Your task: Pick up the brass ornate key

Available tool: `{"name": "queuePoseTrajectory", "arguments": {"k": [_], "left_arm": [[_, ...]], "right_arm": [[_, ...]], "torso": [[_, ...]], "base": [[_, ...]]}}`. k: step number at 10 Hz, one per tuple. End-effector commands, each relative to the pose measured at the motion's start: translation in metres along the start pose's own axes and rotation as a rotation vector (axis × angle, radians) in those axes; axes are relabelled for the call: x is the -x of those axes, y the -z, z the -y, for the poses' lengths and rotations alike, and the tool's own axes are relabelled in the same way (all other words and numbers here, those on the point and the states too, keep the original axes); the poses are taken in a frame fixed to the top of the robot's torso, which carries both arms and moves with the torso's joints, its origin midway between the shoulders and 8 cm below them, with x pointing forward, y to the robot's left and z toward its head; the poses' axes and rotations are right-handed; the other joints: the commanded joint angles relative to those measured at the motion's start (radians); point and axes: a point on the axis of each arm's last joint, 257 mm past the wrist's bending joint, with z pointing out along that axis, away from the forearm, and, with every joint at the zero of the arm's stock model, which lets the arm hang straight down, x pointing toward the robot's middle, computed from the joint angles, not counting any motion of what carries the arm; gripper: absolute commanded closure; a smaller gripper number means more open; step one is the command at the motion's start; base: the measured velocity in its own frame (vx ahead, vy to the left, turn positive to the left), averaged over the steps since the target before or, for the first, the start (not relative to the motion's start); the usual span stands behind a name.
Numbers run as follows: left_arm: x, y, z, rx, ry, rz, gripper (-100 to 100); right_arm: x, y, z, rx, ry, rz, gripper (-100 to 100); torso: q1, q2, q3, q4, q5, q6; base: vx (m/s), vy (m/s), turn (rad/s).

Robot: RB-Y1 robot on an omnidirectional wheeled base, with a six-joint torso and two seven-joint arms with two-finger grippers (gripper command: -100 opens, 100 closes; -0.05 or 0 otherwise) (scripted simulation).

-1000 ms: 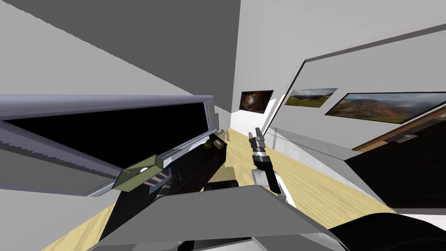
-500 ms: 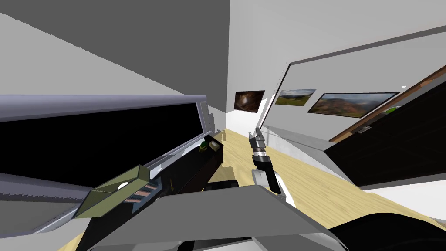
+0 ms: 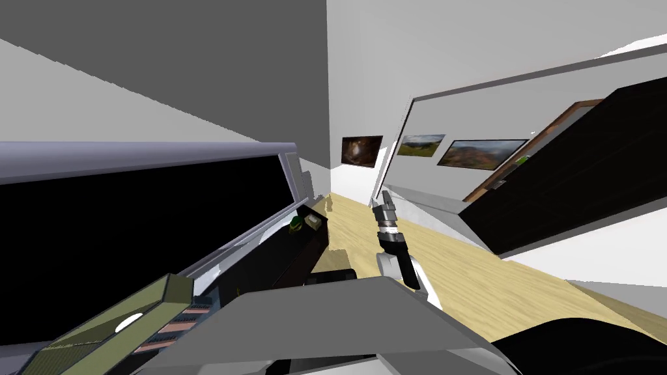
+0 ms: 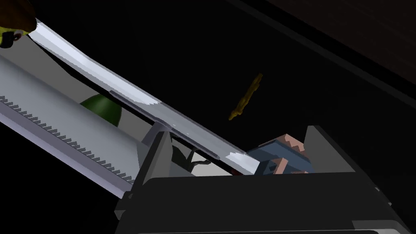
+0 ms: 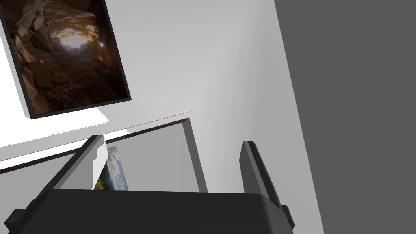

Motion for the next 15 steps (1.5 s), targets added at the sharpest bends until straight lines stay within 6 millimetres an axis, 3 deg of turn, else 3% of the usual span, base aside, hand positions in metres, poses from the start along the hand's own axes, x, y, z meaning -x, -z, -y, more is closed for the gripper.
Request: {"name": "queuePoseTrajectory", "arguments": {"k": [1,3,4,6,7,9,13,15], "left_arm": [[-0.003,0.006,-0.023,0.047,-0.01,-0.006,-100],[-0.002,0.021,-0.077,0.165,-0.046,-0.019,-100],[-0.003,0.023,-0.084,0.18,-0.046,-0.022,-100],[-0.002,0.041,-0.13,0.284,-0.08,-0.035,-100],[-0.003,0.045,-0.138,0.299,-0.079,-0.038,-100],[-0.003,0.068,-0.182,0.403,-0.108,-0.056,-100],[-0.003,0.1,-0.232,0.523,-0.142,-0.082,-100],[-0.003,0.109,-0.243,0.552,-0.151,-0.089,-100]], "right_arm": [[0.0,0.0,0.0,0.0,0.0,0.0,0],[0.0,0.0,0.0,0.0,0.0,0.0,0],[0.0,0.0,0.0,0.0,0.0,0.0,0],[0.0,0.0,0.0,0.0,0.0,0.0,0],[0.0,0.0,0.0,0.0,0.0,0.0,0],[0.0,0.0,0.0,0.0,0.0,0.0,0],[0.0,0.0,0.0,0.0,0.0,0.0,0],[0.0,0.0,0.0,0.0,0.0,0.0,0]], "torso": [[0.0,0.0,0.0,0.0,0.0,0.0],[0.0,0.0,0.0,0.0,0.0,-0.001],[0.0,-0.001,-0.001,0.0,0.0,0.0],[0.0,-0.001,-0.001,0.0,0.0,0.0],[0.0,-0.002,-0.001,0.0,0.0,0.0],[0.0,0.0,0.0,0.0,0.0,-0.001],[0.0,0.0,0.0,0.0,0.0,-0.001],[0.0,0.001,0.0,0.0,0.0,-0.001]], "base": [[0.065,-0.007,-0.118],[0.082,-0.016,-0.301],[0.083,-0.002,-0.163],[0.097,-0.018,-0.302],[0.073,-0.006,-0.104],[0.08,-0.01,-0.259],[0.079,0.008,-0.198],[0.049,0.002,-0.104]]}}
